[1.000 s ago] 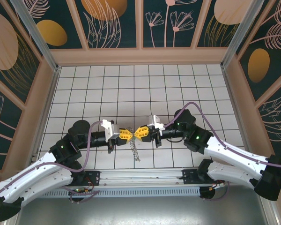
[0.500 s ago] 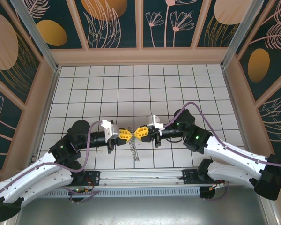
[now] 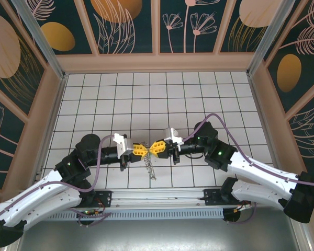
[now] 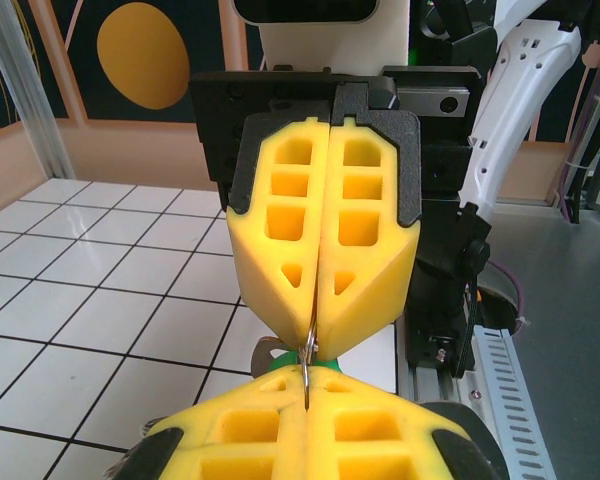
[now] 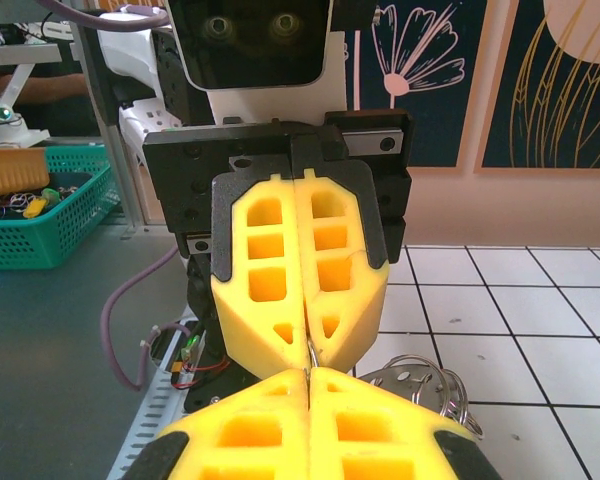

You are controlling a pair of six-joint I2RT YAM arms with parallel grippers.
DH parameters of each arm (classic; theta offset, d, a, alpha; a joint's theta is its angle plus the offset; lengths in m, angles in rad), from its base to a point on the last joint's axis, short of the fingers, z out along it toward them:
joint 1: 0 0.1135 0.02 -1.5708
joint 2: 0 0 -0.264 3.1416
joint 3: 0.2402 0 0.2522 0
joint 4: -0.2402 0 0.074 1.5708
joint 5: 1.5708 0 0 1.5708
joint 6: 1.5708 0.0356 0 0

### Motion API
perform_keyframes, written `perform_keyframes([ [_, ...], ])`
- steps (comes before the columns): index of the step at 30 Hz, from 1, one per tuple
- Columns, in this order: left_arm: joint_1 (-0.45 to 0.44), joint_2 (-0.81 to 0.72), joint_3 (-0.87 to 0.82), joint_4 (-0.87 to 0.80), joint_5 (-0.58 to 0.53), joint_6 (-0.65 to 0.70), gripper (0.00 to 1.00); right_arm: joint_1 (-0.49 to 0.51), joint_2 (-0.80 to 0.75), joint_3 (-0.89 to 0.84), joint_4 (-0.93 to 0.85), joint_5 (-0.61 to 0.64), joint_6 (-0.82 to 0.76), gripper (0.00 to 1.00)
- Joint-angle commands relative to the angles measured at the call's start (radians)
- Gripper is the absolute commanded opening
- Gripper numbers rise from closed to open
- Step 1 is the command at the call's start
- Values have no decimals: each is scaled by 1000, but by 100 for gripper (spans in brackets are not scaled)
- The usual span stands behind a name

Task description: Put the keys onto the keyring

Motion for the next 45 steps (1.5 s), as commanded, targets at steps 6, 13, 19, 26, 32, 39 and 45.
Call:
perform_keyframes([
  [6,-5,17,28,49,25,21,0,32,24,58,97,-47,19,0],
  [13,-6,17,28,49,28,20,0,32,21,56,106,-57,24,0],
  [19,-6,17,28,49,30,20,0,32,22,53,117,-76,28,0],
  [26,-6,17,28,48,29,21,0,32,23,52,128,-80,35,0],
  [32,-6,18,28,49,29,21,0,32,17,50,132,-87,41,0],
  [39,-6,19,28,48,30,21,0,33,17,49,141,-96,43,0],
  [45,-6,19,28,48,27,20,0,33,20,51,134,-89,36,0],
])
